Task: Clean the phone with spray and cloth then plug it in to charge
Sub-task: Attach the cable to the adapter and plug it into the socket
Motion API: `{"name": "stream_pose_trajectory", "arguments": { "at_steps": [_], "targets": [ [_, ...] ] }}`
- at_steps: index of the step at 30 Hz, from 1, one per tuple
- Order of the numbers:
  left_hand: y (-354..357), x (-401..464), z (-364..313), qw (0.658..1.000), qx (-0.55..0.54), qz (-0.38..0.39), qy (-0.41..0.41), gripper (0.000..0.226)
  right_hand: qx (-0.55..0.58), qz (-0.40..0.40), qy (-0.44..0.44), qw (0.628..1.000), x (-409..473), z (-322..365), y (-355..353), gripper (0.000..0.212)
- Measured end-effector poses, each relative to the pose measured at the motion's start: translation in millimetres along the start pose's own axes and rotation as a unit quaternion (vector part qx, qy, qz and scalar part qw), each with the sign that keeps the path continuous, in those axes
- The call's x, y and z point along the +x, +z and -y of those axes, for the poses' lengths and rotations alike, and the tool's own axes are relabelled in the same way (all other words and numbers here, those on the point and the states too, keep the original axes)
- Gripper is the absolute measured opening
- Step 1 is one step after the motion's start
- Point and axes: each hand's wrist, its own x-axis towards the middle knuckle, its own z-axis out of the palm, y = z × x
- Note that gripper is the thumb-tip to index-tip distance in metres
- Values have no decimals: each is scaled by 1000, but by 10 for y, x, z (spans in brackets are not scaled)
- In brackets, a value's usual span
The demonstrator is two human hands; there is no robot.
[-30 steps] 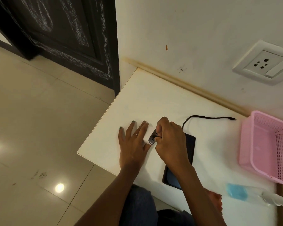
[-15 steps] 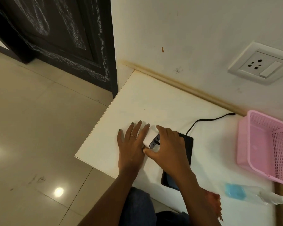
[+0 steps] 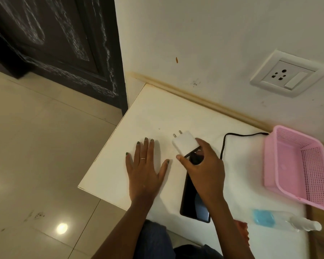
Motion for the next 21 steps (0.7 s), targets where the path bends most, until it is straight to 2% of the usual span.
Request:
{"name": "stream_pose_trajectory", "arguments": {
  "at_steps": [5, 10, 17, 21],
  "targets": [
    [-25, 12, -20, 999, 31, 16, 10, 70, 145, -114, 93, 978, 226, 1, -206, 60],
    [-37, 7, -5, 999, 37, 28, 12, 70, 197, -249, 110, 942, 627, -32, -421, 61],
    [-52, 21, 3, 998, 52, 41, 7, 69, 226, -347, 134, 900, 1136, -70, -603, 64],
    [-81, 36, -28, 998, 47, 42, 6, 70, 232, -371, 147, 887, 1271, -135, -592, 65]
  ]
}}
